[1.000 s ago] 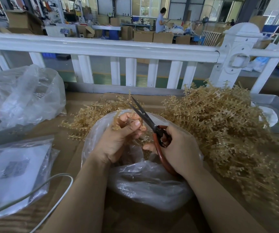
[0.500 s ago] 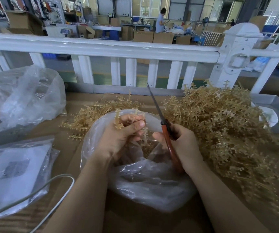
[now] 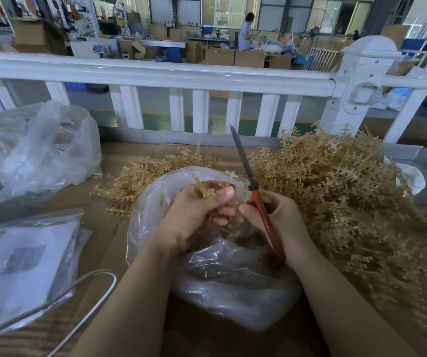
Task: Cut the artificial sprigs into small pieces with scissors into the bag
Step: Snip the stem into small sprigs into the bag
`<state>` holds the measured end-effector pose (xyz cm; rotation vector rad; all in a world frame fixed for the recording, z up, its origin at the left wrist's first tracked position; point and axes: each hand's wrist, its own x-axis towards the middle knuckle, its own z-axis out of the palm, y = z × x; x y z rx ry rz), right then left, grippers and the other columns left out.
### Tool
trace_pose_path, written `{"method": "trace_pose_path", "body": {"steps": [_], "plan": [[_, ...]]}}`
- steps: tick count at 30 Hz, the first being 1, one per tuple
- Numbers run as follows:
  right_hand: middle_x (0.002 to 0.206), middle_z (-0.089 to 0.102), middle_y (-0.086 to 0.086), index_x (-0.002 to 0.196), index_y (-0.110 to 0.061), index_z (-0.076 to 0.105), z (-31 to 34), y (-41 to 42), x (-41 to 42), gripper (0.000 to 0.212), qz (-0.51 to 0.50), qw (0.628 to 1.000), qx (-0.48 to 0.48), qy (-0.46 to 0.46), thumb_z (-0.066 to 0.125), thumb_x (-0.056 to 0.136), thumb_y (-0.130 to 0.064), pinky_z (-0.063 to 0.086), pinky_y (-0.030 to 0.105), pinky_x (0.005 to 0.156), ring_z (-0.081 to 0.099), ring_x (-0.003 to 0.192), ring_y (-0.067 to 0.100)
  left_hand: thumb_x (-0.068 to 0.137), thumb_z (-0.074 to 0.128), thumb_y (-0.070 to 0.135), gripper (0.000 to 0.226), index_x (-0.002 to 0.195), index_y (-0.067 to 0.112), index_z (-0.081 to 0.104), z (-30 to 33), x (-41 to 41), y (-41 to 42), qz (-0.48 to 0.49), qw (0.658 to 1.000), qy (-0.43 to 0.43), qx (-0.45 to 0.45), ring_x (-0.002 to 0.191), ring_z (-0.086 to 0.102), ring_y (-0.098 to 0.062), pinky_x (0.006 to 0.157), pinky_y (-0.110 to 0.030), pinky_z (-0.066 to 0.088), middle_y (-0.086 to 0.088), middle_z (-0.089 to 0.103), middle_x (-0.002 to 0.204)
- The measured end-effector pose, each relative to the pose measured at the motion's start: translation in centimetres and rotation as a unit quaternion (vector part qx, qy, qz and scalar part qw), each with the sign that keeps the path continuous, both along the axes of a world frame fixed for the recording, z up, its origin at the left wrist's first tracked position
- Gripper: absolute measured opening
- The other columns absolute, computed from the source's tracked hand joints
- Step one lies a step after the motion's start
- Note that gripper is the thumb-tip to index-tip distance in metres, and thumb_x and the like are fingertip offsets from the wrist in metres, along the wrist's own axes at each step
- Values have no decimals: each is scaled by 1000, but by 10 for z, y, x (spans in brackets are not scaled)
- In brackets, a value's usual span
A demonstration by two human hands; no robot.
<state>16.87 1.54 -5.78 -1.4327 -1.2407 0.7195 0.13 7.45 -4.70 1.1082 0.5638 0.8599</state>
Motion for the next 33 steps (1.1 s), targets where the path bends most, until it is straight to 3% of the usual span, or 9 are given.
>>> {"method": "trace_pose_path", "body": {"steps": [3, 5, 10, 14, 16, 20, 24, 29, 33], "plan": [[55, 67, -7, 72, -20, 69, 1, 0, 0, 22, -14, 995, 21, 94, 78, 86, -5, 45, 11, 46, 60, 46, -1, 69, 83, 35, 38, 97, 10, 76, 2, -3, -1, -40, 999, 24, -25, 77, 72, -21, 64, -27, 56, -15, 74, 93], [49, 61, -7, 73, -16, 68, 1, 0, 0, 19, -25, 991, 27, 127, 76, 88, -6, 38, 11, 41, 51, 39, -1, 66, 86, 38, 52, 105, 8, 70, 2, -5, -1, -58, 996, 64, -22, 77, 71, -18, 65, -24, 56, -14, 73, 95], [46, 56, -9, 81, -12, 64, 1, -5, 0, 14, -30, 984, 66, 164, 72, 91, -6, 40, 13, 42, 50, 39, 0, 62, 87, 39, 22, 80, 33, 78, 5, -8, -3, -103, 984, 132, 59, 78, 72, -14, 68, -22, 56, -3, 75, 84], [46, 57, -8, 82, -10, 65, 1, -5, -1, 12, -20, 985, 65, 161, 72, 92, -8, 39, 13, 41, 49, 38, 1, 69, 85, 24, 17, 84, 23, 79, -2, -5, 1, -83, 988, 116, 55, 73, 69, -14, 65, -23, 56, -6, 73, 81], [49, 60, -7, 84, -6, 67, 1, -6, -1, 12, -17, 984, 75, 158, 72, 91, -14, 37, 16, 40, 46, 39, 5, 68, 81, 15, 13, 80, 19, 78, -4, -3, 3, -58, 992, 102, 50, 64, 66, -14, 59, -21, 55, -7, 70, 73], [71, 73, 6, 95, 0, 70, 2, -6, 1, 42, -28, 978, 97, 180, 76, 86, -40, 36, 22, 43, 43, 43, 11, 67, 68, 7, 15, 65, 22, 71, -3, 1, 5, 19, 998, 36, 38, 51, 48, -14, 50, -22, 43, -5, 59, 65], [75, 74, 12, 92, -5, 70, 3, -6, 0, 51, -19, 970, 104, 217, 73, 76, -53, 40, 19, 42, 46, 41, 10, 70, 62, 14, 11, 65, 22, 66, 0, -7, 1, 72, 978, 132, 141, 48, 46, -11, 49, -25, 39, 2, 54, 59], [62, 67, 7, 83, -8, 69, 2, -5, 2, 29, -18, 973, 69, 221, 80, 84, -34, 40, 20, 41, 46, 39, 9, 77, 62, 15, 9, 68, 15, 58, -2, -6, -1, 67, 954, 205, 210, 36, 43, -8, 42, -25, 33, 7, 46, 46], [69, 72, 7, 90, -10, 67, 1, -4, 4, 4, -18, 983, 45, 174, 69, 92, -8, 37, 21, 42, 44, 42, 9, 75, 64, 14, 13, 65, 22, 65, 1, -4, 0, 68, 984, 97, 129, 39, 45, -10, 39, -21, 39, 2, 52, 52]]}}
